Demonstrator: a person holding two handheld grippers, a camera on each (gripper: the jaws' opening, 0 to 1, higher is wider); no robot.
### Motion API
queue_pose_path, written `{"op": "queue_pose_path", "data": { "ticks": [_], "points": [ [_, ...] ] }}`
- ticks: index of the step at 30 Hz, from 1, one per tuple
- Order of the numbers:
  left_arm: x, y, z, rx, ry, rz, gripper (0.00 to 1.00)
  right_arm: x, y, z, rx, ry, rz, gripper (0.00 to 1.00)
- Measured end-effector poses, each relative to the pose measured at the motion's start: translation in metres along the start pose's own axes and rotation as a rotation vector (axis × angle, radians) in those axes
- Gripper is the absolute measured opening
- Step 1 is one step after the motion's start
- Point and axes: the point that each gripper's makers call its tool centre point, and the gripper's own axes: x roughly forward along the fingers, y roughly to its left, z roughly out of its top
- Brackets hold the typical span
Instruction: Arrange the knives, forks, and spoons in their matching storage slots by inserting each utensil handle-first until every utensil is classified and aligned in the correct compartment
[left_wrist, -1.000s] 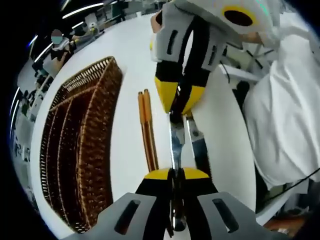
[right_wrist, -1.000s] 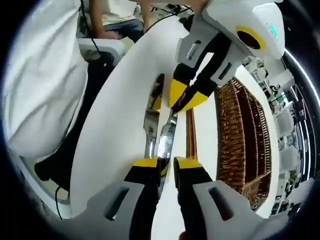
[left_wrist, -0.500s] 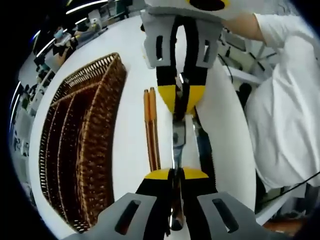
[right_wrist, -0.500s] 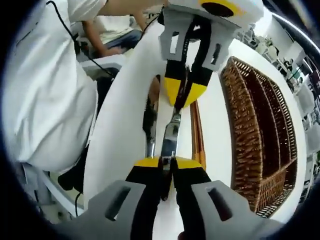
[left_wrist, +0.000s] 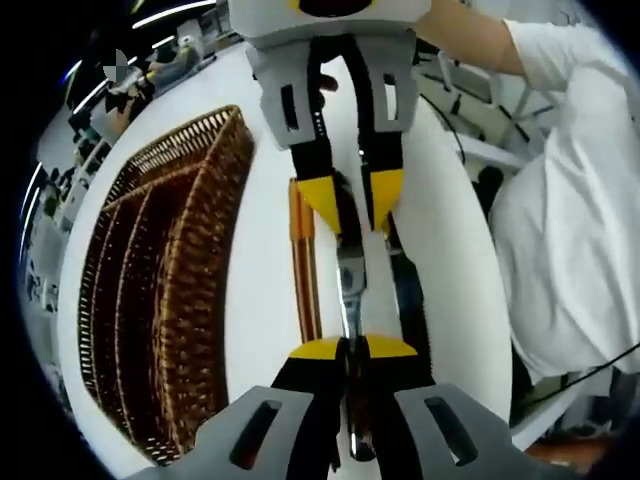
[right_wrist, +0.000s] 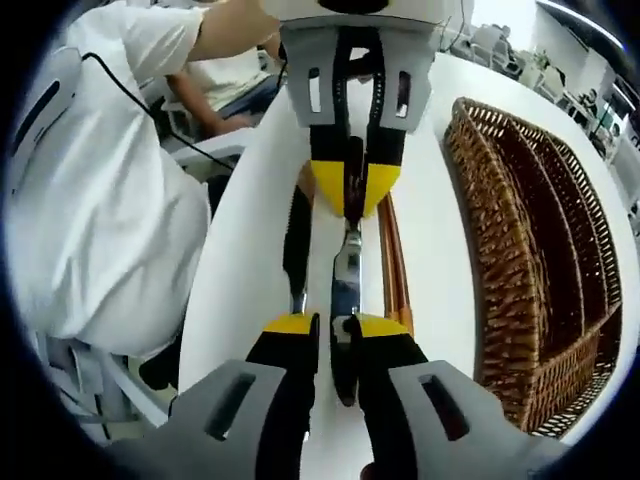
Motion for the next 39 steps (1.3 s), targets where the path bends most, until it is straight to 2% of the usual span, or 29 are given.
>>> {"op": "queue_pose_path", "data": {
  "ticks": [5,7,8,13,16,24,27,29,30,36,39],
  "points": [
    [0.0,0.0,0.001,0.01,0.002,0.005,0.05,0.001,0.0,0.002,-0.024,0.005,-0.027,0.17],
    [0.0,-0.001,0.001,0.012,-0.001,0.002,0.05,0.002,-0.004,-0.001,-0.038,0.03,-0.055,0.2],
    [0.0,-0.001,0.002,0.016,-0.001,0.002,0.05,0.001,-0.003,0.003,-0.036,0.008,-0.049,0.19],
    [0.0,-0.001,0.002,0.009,0.0,0.002,0.05,0.001,0.005,0.003,-0.052,0.031,-0.025,0.16],
    [0.0,-0.001,0.002,0.01,-0.002,0.004,0.05,0.001,0.006,0.001,0.013,0.038,0.003,0.14],
    [-0.001,-0.001,0.001,0.009,-0.009,0.007,0.05,0.002,0.005,0.001,0.092,0.033,0.065,0.12],
    [-0.001,0.001,0.0,0.024,-0.011,0.022,0.06,0.001,0.005,0.001,0.183,0.004,0.11,0.12],
    [-0.001,0.003,0.0,0.034,-0.014,0.032,0.06,0.001,0.004,0.001,0.197,-0.011,0.133,0.12],
    [-0.002,0.003,0.0,0.037,-0.016,0.034,0.06,0.001,0.005,0.001,0.23,-0.015,0.147,0.12],
    [-0.001,-0.003,0.001,0.083,-0.026,0.032,0.14,0.001,0.004,0.001,0.258,-0.025,0.204,0.12],
    [-0.001,-0.001,0.001,0.105,-0.019,0.047,0.14,0.001,0.003,0.001,0.289,-0.035,0.235,0.11]
  ]
}}
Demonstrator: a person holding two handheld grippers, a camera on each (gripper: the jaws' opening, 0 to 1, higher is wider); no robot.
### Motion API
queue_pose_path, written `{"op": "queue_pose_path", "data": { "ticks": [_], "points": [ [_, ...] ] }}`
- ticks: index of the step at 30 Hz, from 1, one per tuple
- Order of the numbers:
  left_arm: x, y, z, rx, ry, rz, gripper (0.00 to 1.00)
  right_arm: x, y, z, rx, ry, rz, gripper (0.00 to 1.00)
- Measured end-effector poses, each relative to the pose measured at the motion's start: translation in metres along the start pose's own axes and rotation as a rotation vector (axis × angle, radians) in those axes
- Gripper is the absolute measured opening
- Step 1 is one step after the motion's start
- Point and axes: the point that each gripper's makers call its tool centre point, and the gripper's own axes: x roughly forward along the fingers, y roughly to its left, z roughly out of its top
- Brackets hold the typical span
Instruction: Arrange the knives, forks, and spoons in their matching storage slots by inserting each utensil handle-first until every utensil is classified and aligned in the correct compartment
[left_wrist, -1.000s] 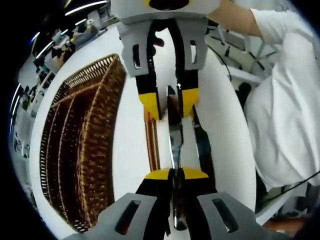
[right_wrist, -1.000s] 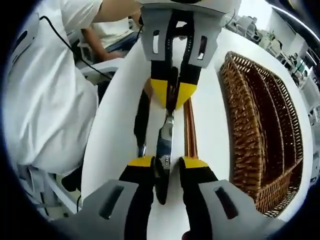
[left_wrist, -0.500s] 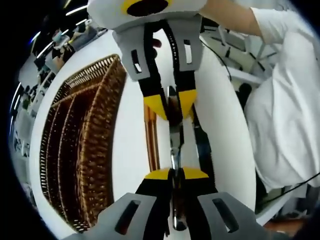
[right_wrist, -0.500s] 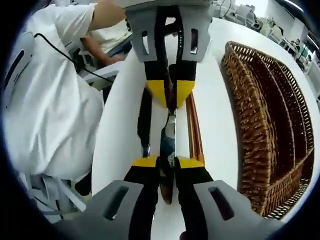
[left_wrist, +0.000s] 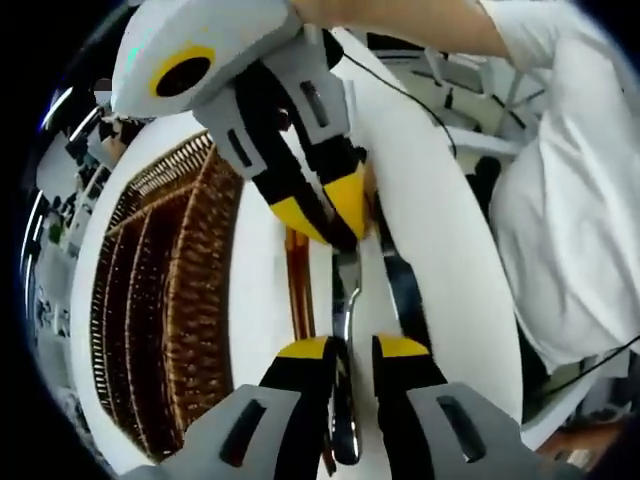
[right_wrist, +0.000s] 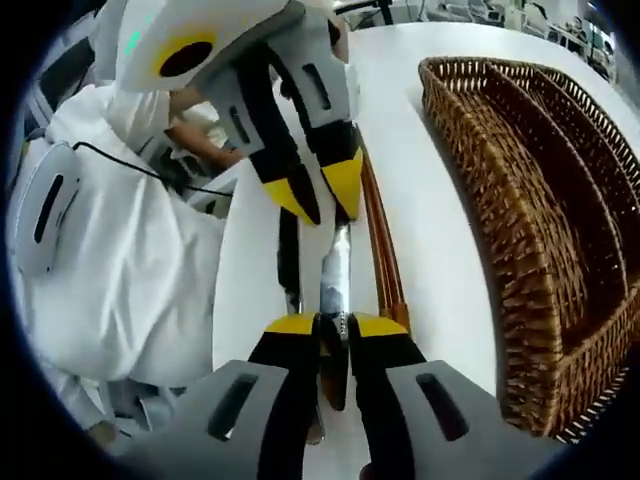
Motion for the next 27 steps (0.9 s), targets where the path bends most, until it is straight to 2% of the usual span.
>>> {"op": "queue_pose_path", "data": {
  "ticks": [6,16,20,22,27],
  "points": [
    [0.0,0.004,0.001,0.031,0.018,0.034,0.13,0.001,0.0,0.001,0.028,0.002,0.051,0.11],
    [0.002,0.007,0.003,0.112,0.063,0.088,0.11,0.001,-0.003,0.003,0.135,0.021,0.174,0.11],
    [0.003,0.009,0.005,0.136,0.078,0.096,0.1,-0.001,-0.007,0.004,0.154,0.023,0.196,0.11],
    [0.004,0.011,0.004,0.141,0.09,0.101,0.06,-0.003,-0.01,0.004,0.158,0.024,0.2,0.11],
    [0.004,0.011,0.005,0.134,0.118,0.09,0.05,-0.002,-0.004,0.003,0.158,0.022,0.202,0.11]
  ]
}}
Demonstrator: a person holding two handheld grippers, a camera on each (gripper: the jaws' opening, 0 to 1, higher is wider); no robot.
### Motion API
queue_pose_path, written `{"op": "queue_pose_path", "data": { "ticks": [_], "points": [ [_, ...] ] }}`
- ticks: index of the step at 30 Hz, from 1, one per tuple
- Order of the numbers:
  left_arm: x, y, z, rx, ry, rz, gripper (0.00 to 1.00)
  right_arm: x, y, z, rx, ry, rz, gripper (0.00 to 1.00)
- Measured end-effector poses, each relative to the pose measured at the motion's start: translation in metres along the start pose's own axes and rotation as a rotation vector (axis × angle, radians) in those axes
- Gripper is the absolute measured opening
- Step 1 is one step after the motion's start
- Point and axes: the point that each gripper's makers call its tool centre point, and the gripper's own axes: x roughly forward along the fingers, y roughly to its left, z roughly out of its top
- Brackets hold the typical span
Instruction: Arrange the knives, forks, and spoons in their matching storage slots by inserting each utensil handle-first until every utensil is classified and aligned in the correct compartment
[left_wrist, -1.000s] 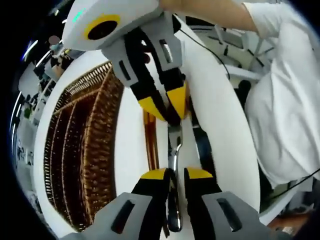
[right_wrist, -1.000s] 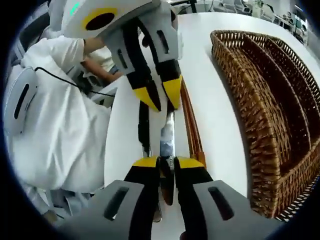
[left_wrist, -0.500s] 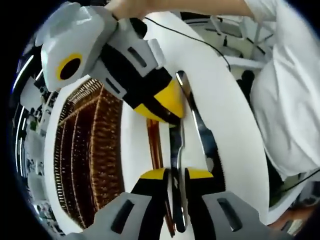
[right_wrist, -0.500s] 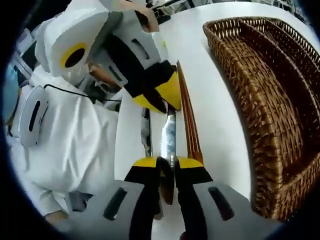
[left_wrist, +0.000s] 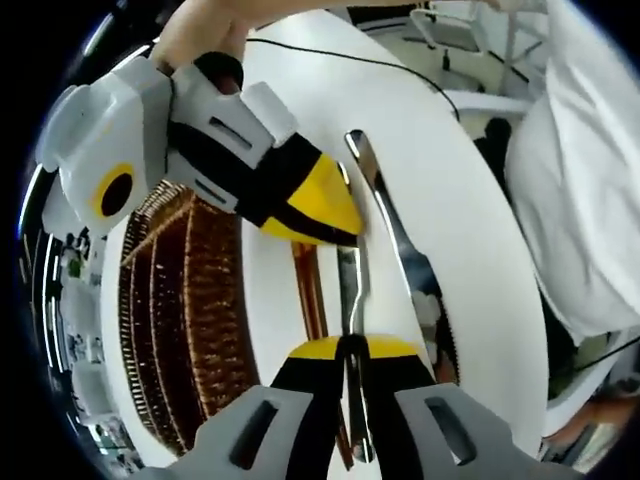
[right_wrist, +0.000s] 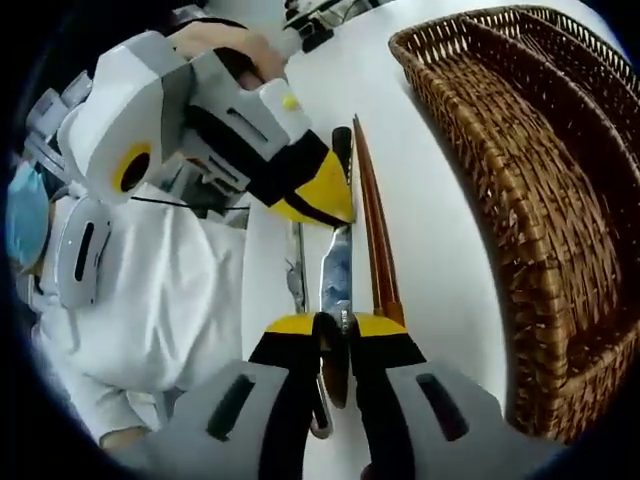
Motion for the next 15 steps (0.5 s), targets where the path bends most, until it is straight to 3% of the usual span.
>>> {"op": "queue_pose_path", "data": {
  "ticks": [4,15],
  "points": [
    [-0.0003,0.0003,-0.0003,-0.011,0.014,-0.01,0.05,0.0008,0.003,-0.0014,-0.003,-0.007,-0.006,0.12],
    [-0.0008,0.0021,-0.0017,-0.092,-0.02,-0.084,0.04,-0.0038,0.0005,-0.0005,-0.099,-0.035,-0.087,0.13]
  ]
}}
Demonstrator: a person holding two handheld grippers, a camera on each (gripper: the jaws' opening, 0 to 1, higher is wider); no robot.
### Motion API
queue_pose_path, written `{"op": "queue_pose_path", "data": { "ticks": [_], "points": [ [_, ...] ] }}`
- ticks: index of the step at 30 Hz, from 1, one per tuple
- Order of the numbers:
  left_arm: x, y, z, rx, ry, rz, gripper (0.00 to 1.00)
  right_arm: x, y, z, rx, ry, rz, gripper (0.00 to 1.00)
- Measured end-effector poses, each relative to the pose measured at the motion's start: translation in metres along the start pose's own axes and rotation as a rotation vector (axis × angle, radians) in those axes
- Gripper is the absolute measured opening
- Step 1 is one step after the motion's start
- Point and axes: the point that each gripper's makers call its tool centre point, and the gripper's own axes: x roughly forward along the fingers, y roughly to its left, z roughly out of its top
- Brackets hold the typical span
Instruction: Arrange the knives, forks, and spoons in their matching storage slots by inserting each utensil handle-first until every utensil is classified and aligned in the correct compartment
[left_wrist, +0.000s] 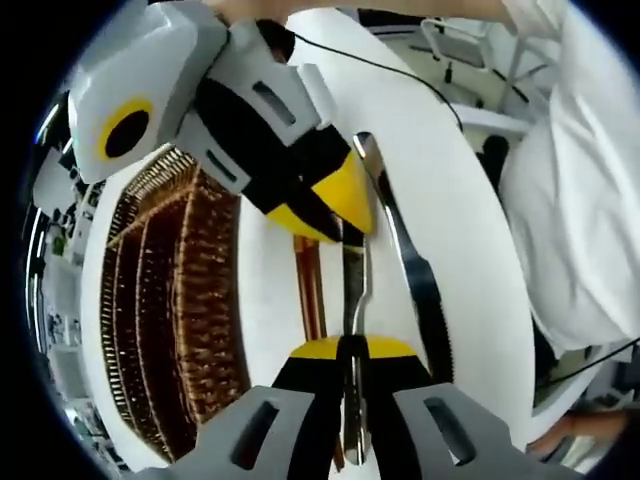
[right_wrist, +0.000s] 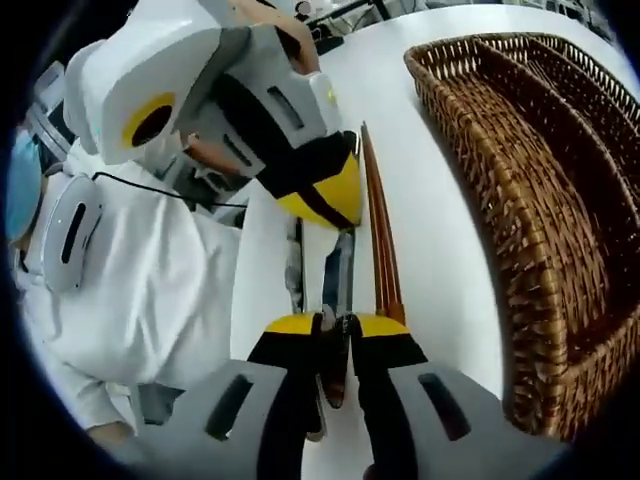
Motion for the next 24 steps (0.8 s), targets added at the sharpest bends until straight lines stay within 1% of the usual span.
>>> {"op": "queue_pose_path", "data": {
  "ticks": [1,3,5,6,7,10,11,12,14,16,17,18,19,20,22,23,24],
  "points": [
    [0.0,0.0004,0.0,-0.012,-0.003,-0.006,0.04,0.0008,0.0009,-0.0001,-0.037,0.004,-0.028,0.14],
    [0.0004,0.0004,0.0003,-0.028,-0.012,-0.02,0.04,0.0018,0.0029,-0.0009,-0.04,0.009,-0.045,0.14],
    [0.0002,0.0004,0.0006,-0.06,-0.021,-0.035,0.04,0.0026,0.003,-0.0025,-0.085,0.025,-0.083,0.15],
    [0.0006,0.0008,0.0006,-0.058,-0.023,-0.037,0.04,0.0024,0.0021,-0.0018,-0.105,0.026,-0.111,0.16],
    [0.0006,0.0008,0.0005,-0.059,-0.023,-0.038,0.04,0.0025,0.0016,-0.0009,-0.121,0.024,-0.12,0.16],
    [0.0013,-0.0003,0.0012,-0.078,-0.027,-0.047,0.04,0.0062,0.0043,-0.0034,-0.218,0.063,-0.199,0.15],
    [0.0015,-0.0003,0.0014,-0.081,-0.028,-0.048,0.04,0.0062,0.0051,-0.0047,-0.221,0.074,-0.225,0.15],
    [0.0014,-0.0001,0.0015,-0.086,-0.029,-0.048,0.04,0.0053,0.0042,-0.0081,-0.237,0.101,-0.252,0.15],
    [0.0016,-0.0001,0.0013,-0.096,-0.031,-0.05,0.04,0.0058,0.0027,-0.0036,-0.291,0.101,-0.301,0.14],
    [0.001,-0.0002,0.0012,-0.107,-0.037,-0.057,0.02,0.0061,0.0018,-0.0053,-0.319,0.115,-0.333,0.13],
    [0.0001,-0.0019,0.0035,-0.124,-0.059,-0.077,0.02,0.0072,0.0034,-0.0082,-0.332,0.131,-0.354,0.12],
    [0.0005,-0.0039,0.0019,-0.139,-0.055,-0.086,0.02,0.0081,0.0036,-0.0077,-0.339,0.124,-0.369,0.11],
    [0.0011,-0.0034,0.0038,-0.138,-0.068,-0.085,0.02,0.0084,0.0044,-0.0093,-0.347,0.134,-0.37,0.11],
    [0.0011,-0.0036,0.0027,-0.138,-0.065,-0.082,0.02,0.004,-0.0032,-0.0059,-0.372,0.138,-0.397,0.11],
    [0.0016,-0.0043,0.0025,-0.14,-0.065,-0.083,0.02,0.0057,-0.0011,-0.007,-0.384,0.14,-0.4,0.09],
    [0.0016,-0.005,0.0024,-0.142,-0.066,-0.083,0.02,0.006,-0.0017,-0.007,-0.407,0.144,-0.416,0.08],
    [0.0018,-0.0057,0.0022,-0.141,-0.064,-0.08,0.02,0.0058,-0.0032,-0.0079,-0.407,0.147,-0.429,0.08]
  ]
}}
